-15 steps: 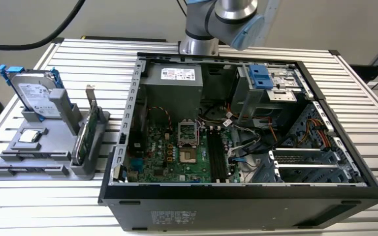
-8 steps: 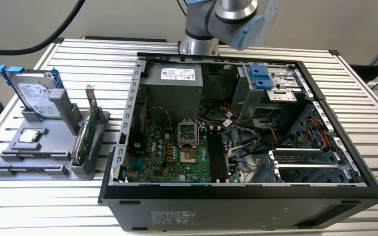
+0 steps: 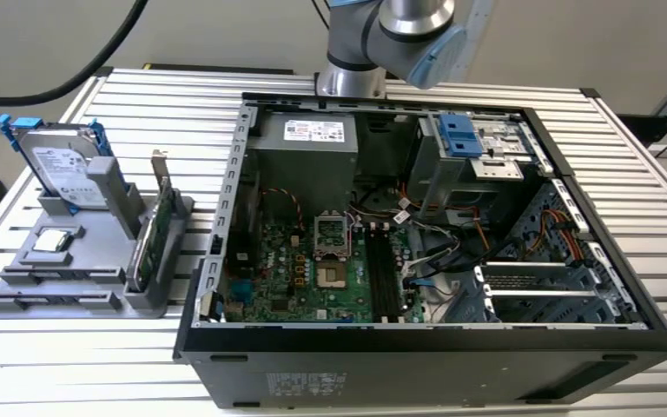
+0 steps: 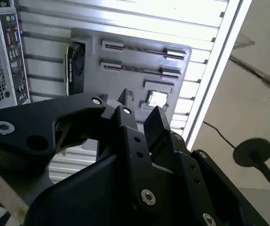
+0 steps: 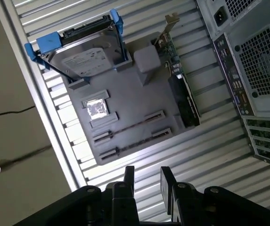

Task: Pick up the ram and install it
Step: 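Pick up the ram and move it above insertion slot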

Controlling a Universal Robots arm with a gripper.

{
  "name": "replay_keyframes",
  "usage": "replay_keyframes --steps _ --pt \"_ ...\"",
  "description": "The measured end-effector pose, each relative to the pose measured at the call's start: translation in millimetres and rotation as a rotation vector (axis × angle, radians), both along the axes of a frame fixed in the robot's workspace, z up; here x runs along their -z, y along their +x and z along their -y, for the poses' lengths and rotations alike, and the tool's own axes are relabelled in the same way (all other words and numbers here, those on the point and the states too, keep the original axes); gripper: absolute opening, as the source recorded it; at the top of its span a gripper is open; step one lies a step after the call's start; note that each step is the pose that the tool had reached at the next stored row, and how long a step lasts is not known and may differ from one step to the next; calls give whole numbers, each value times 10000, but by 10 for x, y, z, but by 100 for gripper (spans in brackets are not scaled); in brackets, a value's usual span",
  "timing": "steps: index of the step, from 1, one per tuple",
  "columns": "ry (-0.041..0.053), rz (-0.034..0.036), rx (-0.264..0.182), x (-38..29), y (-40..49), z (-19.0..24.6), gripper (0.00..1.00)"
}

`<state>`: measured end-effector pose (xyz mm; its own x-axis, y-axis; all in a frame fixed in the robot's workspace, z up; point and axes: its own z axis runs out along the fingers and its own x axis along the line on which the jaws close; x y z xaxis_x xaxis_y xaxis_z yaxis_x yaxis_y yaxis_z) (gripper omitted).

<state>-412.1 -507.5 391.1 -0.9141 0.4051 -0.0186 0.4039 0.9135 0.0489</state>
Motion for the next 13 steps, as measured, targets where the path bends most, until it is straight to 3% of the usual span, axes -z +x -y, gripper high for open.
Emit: replay_keyframes --steps 13 --pt "0 -1 1157 0 0 0 100"
